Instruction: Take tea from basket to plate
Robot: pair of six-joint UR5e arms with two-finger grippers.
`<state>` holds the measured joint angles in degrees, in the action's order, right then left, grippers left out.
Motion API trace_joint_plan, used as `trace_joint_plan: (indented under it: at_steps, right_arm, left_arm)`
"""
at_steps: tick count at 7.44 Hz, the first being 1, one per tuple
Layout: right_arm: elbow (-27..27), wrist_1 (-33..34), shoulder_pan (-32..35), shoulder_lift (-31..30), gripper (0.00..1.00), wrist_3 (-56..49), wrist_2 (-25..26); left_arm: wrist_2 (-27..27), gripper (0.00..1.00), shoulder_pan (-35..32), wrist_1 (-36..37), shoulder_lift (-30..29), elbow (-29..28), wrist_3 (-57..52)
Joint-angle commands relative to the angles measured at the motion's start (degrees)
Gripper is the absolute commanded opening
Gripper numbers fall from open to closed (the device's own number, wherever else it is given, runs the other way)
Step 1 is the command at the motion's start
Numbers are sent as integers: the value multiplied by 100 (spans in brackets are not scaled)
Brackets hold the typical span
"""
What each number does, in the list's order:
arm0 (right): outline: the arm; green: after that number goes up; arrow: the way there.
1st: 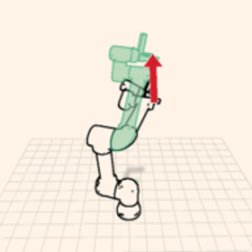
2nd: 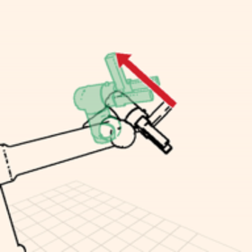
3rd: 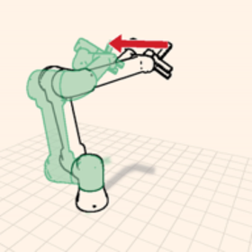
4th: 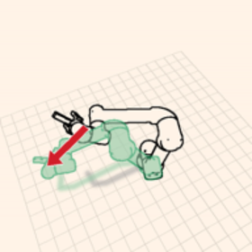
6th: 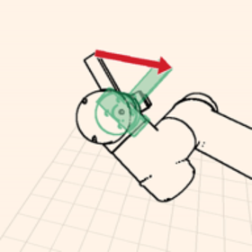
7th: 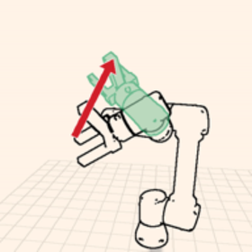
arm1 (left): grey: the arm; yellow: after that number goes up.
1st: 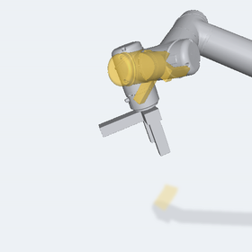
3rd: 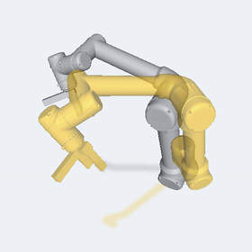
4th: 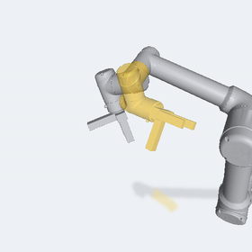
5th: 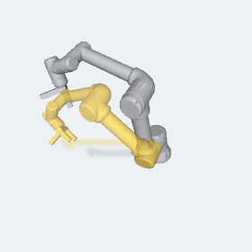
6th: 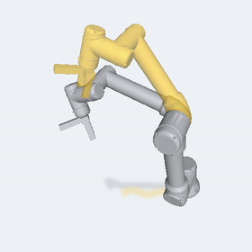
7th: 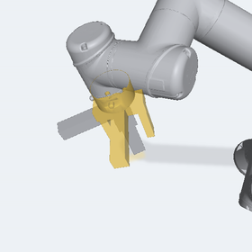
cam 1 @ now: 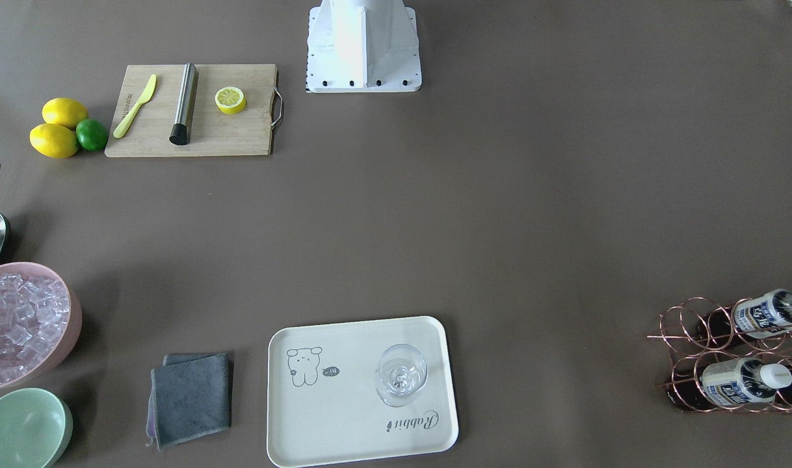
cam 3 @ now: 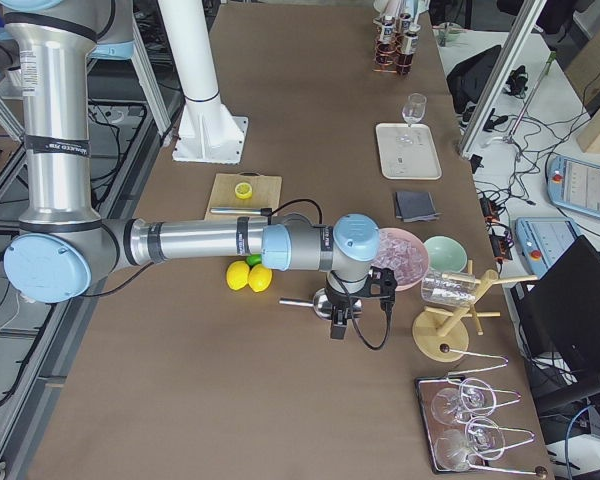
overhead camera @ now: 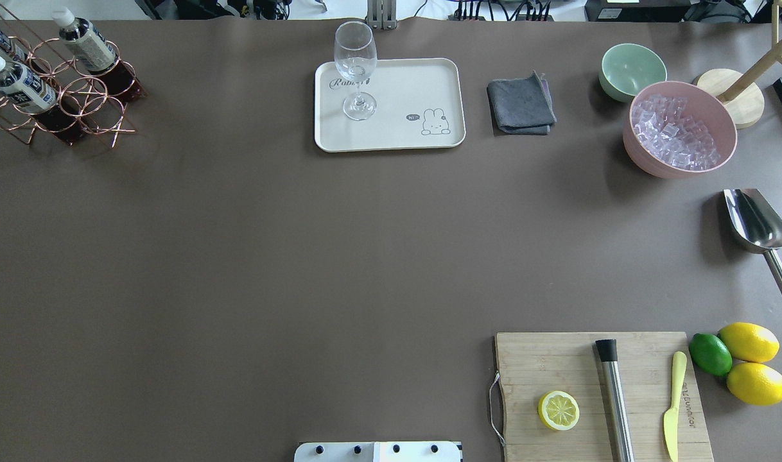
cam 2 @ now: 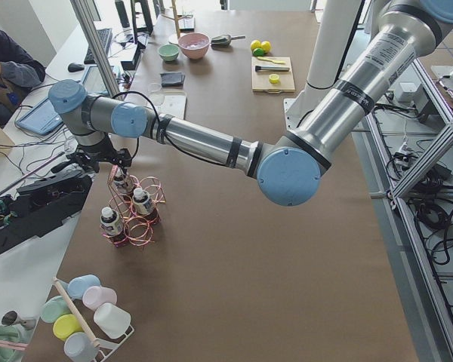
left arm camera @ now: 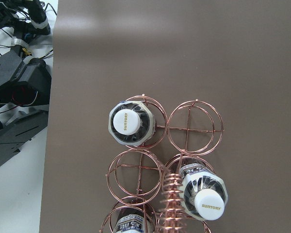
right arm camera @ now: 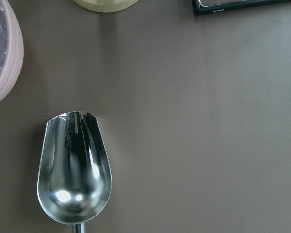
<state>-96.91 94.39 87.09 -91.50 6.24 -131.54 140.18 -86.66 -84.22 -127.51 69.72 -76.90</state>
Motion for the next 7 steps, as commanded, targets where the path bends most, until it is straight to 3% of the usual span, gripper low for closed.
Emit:
trace_joint_plan:
  at_steps: [1, 4, 5, 6, 7]
  right_arm:
    - [6, 0, -8, 0, 100, 0, -3]
    - [6, 0, -8, 0, 100, 0, -3]
    - [14, 0, -8, 0, 100, 0, -3]
    - [15, 0, -8, 0, 100, 0, -3]
    - [15, 0, -8, 0, 100, 0, -3]
  left_arm:
    - [0, 88, 0, -33, 86, 7, 0]
    - [0, 82, 0, -94, 130, 42, 0]
    - [0, 59, 0, -85, 130, 42, 17]
    - [-9, 24, 0, -77, 139, 68, 26]
    - [0, 0, 0, -85, 147, 94, 17]
